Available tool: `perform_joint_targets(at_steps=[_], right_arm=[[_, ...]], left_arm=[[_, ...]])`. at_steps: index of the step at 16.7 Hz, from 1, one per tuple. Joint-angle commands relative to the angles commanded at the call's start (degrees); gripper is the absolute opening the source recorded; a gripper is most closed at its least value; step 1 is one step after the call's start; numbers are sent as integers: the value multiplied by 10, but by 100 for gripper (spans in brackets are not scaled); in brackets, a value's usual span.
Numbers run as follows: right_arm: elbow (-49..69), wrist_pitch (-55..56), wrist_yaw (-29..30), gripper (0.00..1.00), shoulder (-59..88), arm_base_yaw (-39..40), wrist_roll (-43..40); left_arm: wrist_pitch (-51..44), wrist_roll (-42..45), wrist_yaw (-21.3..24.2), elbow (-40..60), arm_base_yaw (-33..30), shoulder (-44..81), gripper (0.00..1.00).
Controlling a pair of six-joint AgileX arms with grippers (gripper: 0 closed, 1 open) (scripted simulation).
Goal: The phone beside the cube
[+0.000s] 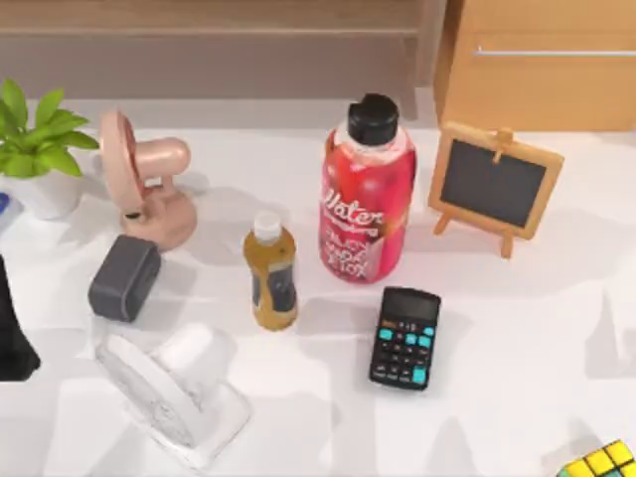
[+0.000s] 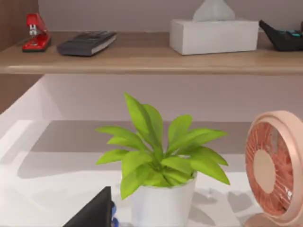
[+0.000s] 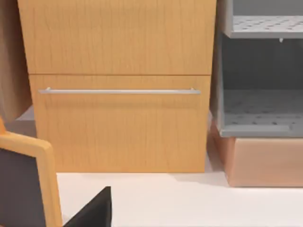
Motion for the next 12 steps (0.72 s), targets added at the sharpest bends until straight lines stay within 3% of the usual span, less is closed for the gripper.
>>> perform_joint_targets(at_steps=[5, 12], right_arm=[[0, 0, 0, 100, 0, 0, 0], [0, 0, 0, 100, 0, 0, 0]], left_arm=[[-23, 26, 0, 29, 27, 37, 100], [-172, 188, 4, 199, 189, 324, 100]])
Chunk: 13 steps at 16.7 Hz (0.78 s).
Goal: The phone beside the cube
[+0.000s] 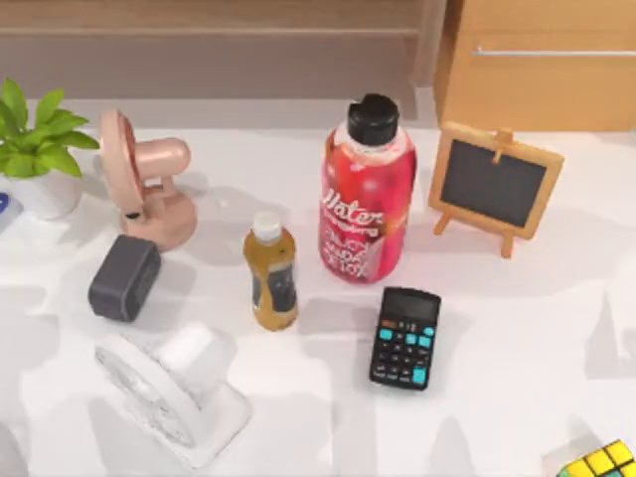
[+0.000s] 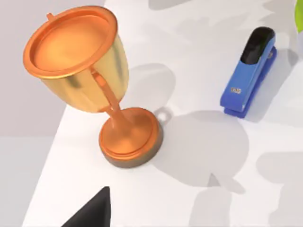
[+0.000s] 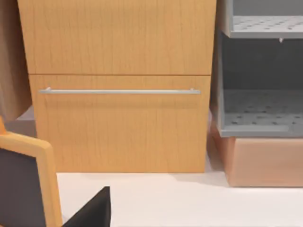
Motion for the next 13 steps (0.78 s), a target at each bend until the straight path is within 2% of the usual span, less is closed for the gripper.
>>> perform_joint_targets(at_steps=[7, 13], right_arm=[[0, 0, 0, 100, 0, 0, 0], [0, 0, 0, 100, 0, 0, 0]], left_arm=[[-185, 193, 2, 196, 195, 397, 100], [-284, 305, 6, 320, 310, 597, 100]])
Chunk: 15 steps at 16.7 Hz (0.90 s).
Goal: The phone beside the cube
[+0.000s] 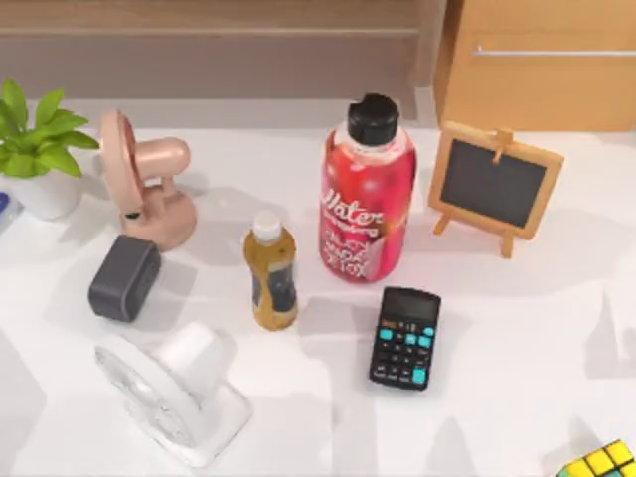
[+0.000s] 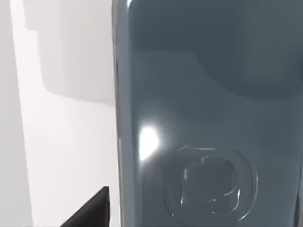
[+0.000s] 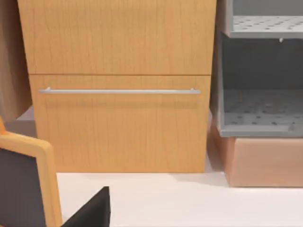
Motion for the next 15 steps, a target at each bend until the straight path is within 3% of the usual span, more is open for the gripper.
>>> perform_joint_targets(at_steps=[8, 15], right_arm=[[0, 0, 0, 100, 0, 0, 0], [0, 0, 0, 100, 0, 0, 0]], left_arm=[[-14, 19, 1, 21, 19, 36, 100], [80, 20, 2, -20, 20, 89, 100]])
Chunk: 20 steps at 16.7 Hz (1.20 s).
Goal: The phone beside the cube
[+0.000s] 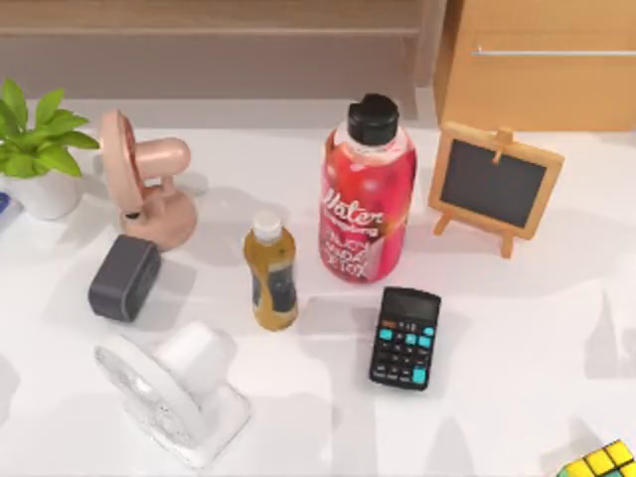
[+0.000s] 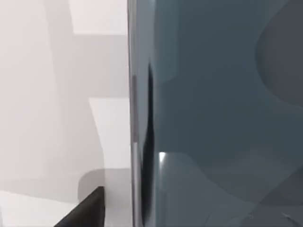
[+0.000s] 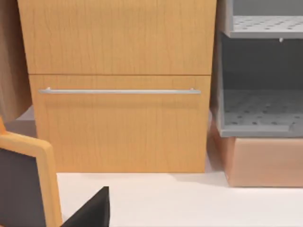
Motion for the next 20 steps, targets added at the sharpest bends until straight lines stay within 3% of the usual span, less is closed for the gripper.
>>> perform_joint_targets(at_steps=[3, 16, 20], right_arm=[[0, 0, 0, 100, 0, 0, 0], [0, 0, 0, 100, 0, 0, 0], [0, 0, 0, 100, 0, 0, 0]], left_arm=[[0, 0, 0, 0, 0, 0, 100], [0, 0, 0, 0, 0, 0, 2], [0, 0, 0, 0, 0, 0, 0]])
